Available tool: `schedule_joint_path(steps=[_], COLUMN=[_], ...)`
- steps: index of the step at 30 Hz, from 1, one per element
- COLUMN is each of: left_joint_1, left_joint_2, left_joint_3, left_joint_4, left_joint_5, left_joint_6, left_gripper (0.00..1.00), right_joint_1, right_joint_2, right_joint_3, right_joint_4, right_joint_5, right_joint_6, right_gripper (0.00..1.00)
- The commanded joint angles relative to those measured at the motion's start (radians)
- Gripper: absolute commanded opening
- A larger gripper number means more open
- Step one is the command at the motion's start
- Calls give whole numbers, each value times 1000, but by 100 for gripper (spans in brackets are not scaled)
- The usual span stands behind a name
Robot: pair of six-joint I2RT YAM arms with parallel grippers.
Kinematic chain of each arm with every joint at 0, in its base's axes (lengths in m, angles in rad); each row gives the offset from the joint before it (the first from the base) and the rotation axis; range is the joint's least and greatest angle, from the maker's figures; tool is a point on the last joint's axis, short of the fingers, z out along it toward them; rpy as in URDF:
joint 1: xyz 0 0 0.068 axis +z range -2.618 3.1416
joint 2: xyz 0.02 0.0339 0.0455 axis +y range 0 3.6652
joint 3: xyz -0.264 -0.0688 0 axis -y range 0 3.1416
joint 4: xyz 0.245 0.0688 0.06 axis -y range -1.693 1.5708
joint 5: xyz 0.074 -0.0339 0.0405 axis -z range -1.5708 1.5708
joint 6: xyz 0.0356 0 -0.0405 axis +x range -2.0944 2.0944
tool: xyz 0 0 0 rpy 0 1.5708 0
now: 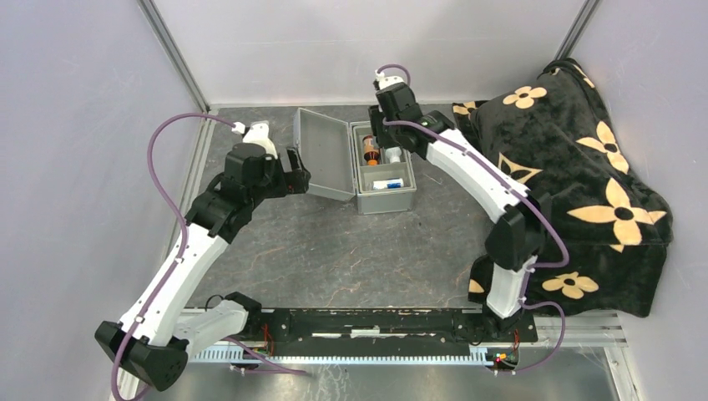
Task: Organize the medicine kit
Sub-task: Place the medicine box compartment inside the medicine box, then close the medicine box at the center of the board.
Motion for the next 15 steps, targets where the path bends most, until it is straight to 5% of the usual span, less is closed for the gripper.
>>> schedule_joint_path(steps=[1,7,15], left_joint_1=[115,329,364], left_joint_2=[22,77,153], left_joint_3=[26,-50,-157], left_joint_4=[116,265,486], left_joint_5=[137,430,562], left_joint_6=[-56,-134,-264], left_gripper=[100,100,100], right_joint_1=[-30,-189,-369], right_joint_2=[-142,-220,-173], right_joint_3=[-87,-275,-460], right_joint_4=[62,102,194], right_joint_5=[12,-56,-276], right_joint_6=[-62,-88,-72], right_gripper=[47,46,27])
